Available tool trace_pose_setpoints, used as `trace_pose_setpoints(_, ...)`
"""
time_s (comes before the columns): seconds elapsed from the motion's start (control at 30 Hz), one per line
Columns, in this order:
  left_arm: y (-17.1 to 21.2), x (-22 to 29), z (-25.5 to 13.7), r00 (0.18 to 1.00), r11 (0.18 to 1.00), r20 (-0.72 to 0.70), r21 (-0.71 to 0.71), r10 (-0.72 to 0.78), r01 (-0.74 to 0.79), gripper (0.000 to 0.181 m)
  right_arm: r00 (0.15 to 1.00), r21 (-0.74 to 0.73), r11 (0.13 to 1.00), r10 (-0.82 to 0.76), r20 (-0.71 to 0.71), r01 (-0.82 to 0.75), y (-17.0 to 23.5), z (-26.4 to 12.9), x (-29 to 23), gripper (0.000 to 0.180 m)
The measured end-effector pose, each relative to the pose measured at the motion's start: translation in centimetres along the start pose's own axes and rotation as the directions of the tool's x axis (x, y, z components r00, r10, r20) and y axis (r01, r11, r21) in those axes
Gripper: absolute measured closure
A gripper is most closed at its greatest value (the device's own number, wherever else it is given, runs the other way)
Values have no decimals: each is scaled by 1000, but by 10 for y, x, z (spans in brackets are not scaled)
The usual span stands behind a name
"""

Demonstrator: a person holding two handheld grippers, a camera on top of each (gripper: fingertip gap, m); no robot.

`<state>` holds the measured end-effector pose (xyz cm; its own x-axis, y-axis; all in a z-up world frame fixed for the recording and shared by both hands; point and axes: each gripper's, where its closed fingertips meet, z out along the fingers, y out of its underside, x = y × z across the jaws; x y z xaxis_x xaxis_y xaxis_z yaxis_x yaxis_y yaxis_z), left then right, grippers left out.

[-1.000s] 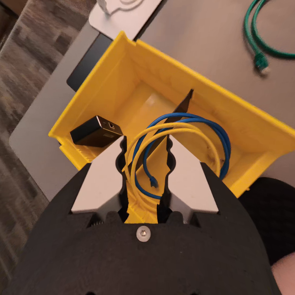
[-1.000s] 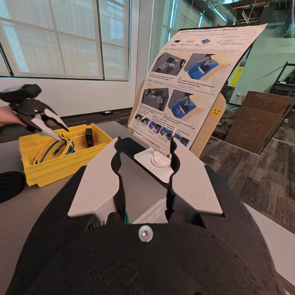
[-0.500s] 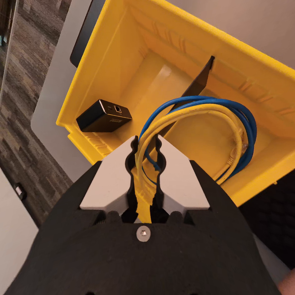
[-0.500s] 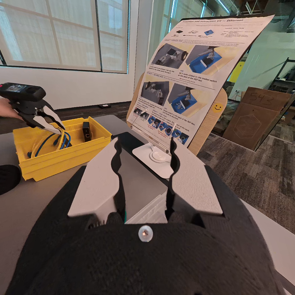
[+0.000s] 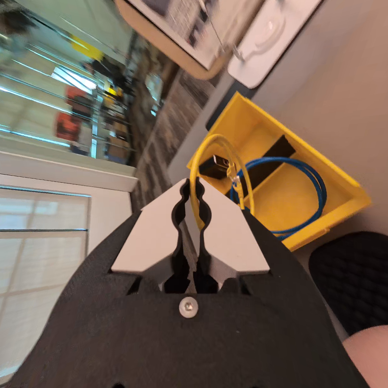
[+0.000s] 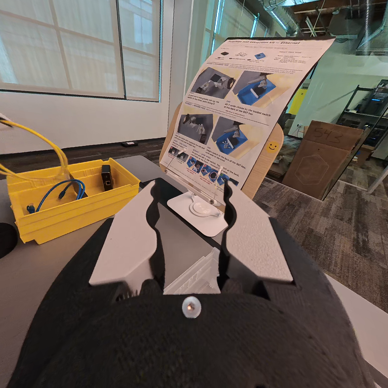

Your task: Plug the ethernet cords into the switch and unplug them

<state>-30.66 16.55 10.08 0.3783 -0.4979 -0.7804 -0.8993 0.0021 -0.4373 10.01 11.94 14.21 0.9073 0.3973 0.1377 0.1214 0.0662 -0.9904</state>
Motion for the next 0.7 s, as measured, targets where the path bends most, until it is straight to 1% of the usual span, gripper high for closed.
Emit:
trace_pose_setpoints(0.03, -11, -3, -18, 999, 999, 54, 50, 9, -12, 177, 1000, 0, 1000, -3, -4, 3, -1, -1, 0, 119)
trace_pose_setpoints(0.1, -37, 0, -48, 994, 982, 109, 185, 25, -45, 177, 1000, 0, 1000, -11, -13, 11, -2, -2, -1, 119)
trace_pose_setpoints(0.13, -52, 5, -60, 994, 963, 103, 264, 25, -52, 177, 1000, -2, 1000, -16, -17, 16, -2, -2, -1, 119)
trace_pose_setpoints(0.17, -67, 15, -70, 998, 937, 62, 345, 31, -50, 177, 1000, -6, 1000, -22, -20, 21, -1, -1, -1, 119)
trace_pose_setpoints(0.27, -110, 61, -87, 977, 837, -162, 547, 135, -25, 177, 999, -21, 999, -29, -26, 29, 3, 0, 0, 119)
trace_pose_setpoints(0.33, -132, 94, -83, 922, 811, -331, 584, 202, 32, 177, 999, -30, 999, -29, -25, 28, 5, 1, 0, 119)
trace_pose_setpoints(0.43, -165, 142, -52, 813, 830, -533, 546, 236, 116, 177, 999, -46, 999, -26, -27, 25, 10, 3, 3, 119)
trace_pose_setpoints(0.5, -178, 184, -19, 722, 874, -645, 472, 252, 116, 177, 999, -53, 998, -23, -30, 21, 13, 3, 5, 119)
trace_pose_setpoints(0.53, -182, 205, 1, 692, 899, -681, 424, 238, 108, 173, 999, -56, 998, -20, -29, 18, 14, 3, 6, 119)
trace_pose_setpoints(0.6, -192, 236, 44, 695, 930, -693, 354, 191, 97, 164, 1000, -66, 998, -10, -25, 9, 18, 3, 8, 119)
trace_pose_setpoints(0.63, -197, 247, 64, 720, 933, -674, 344, 168, 105, 160, 1000, -70, 998, -7, -24, 5, 19, 3, 9, 119)
trace_pose_setpoints(0.7, -201, 254, 102, 802, 939, -587, 325, 110, 109, 152, 1000, -66, 998, -2, -30, 0, 20, 2, 12, 119)
